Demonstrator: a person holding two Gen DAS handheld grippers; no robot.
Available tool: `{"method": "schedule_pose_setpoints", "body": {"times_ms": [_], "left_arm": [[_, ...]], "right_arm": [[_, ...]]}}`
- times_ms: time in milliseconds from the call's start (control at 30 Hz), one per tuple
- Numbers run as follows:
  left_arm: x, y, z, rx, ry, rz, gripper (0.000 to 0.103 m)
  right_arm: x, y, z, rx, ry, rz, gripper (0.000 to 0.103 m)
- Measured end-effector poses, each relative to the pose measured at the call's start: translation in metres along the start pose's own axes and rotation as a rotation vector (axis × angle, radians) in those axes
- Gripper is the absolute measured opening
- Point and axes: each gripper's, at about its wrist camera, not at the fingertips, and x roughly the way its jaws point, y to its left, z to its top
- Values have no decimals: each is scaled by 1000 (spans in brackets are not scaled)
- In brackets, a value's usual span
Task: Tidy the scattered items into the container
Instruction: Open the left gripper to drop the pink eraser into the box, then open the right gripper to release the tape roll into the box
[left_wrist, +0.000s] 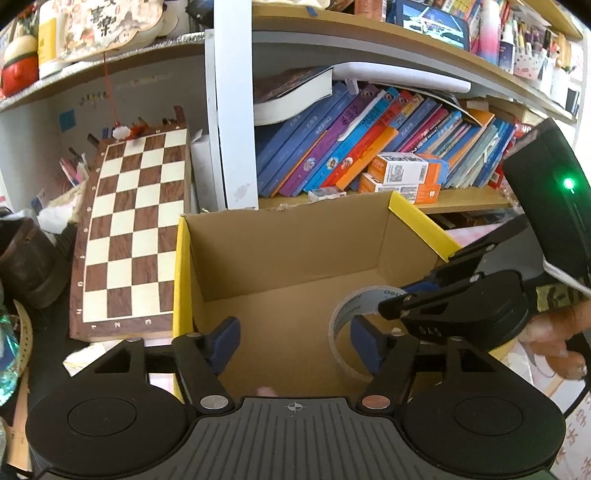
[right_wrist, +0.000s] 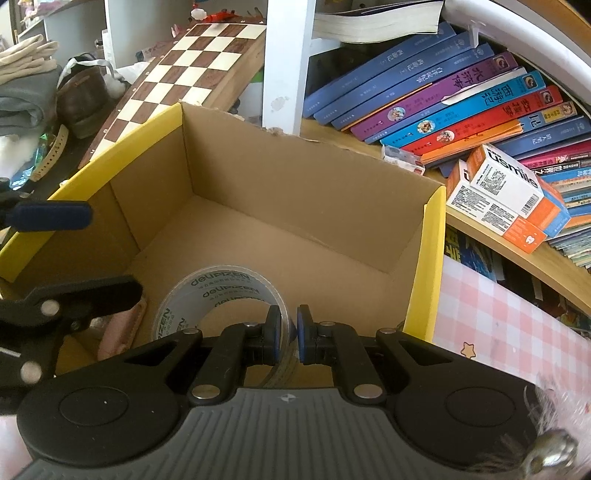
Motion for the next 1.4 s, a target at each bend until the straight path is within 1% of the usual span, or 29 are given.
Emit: {"method": "schedule_pose_setpoints", "body": {"times_ms": [67,200,467,600,833,1000,1400], "left_arm": [[-1,-1,-2,18,4,9,75],[-4,-2,-4,55,15,27,77],[-6,0,-7,54,22,34,82],[-6,1,-8,55,24,32,82],[-5,1,-9,56,25,33,82],[-6,1,-10,57,25,37,82],[-11,1,-9,59,17,45,83]], "right_arm": [[0,-1,0,-2,0,-1,9],[2,0,0,-9,3,-3,9],[4,2,3,-13,9,-1,10],[4,2,3,-13,10,-2,12],[4,2,4,-16,11,-3,12],[4,2,4,-16,11,-8,14],[-4,3,5,-20,-11,-19,16]]}}
